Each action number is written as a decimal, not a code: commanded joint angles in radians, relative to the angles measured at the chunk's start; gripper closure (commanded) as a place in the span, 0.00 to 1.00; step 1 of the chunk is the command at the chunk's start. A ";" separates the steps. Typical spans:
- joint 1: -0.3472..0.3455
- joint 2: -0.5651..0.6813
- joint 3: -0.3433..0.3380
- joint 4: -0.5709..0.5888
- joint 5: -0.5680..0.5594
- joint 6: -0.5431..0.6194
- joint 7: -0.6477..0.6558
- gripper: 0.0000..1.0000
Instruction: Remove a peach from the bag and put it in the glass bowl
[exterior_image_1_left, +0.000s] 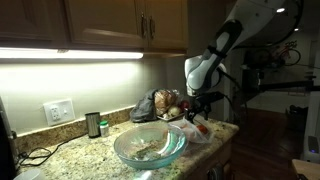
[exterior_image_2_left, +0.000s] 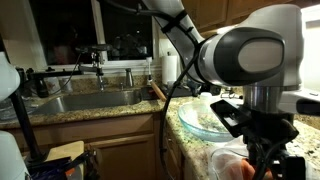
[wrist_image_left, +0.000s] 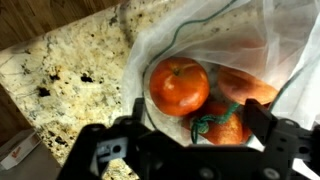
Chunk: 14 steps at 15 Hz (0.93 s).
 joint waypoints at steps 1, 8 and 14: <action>-0.006 -0.023 -0.004 -0.032 0.014 0.006 -0.018 0.00; -0.013 -0.009 -0.008 -0.030 0.013 0.015 -0.018 0.00; -0.014 0.005 -0.013 -0.025 0.010 0.023 -0.012 0.00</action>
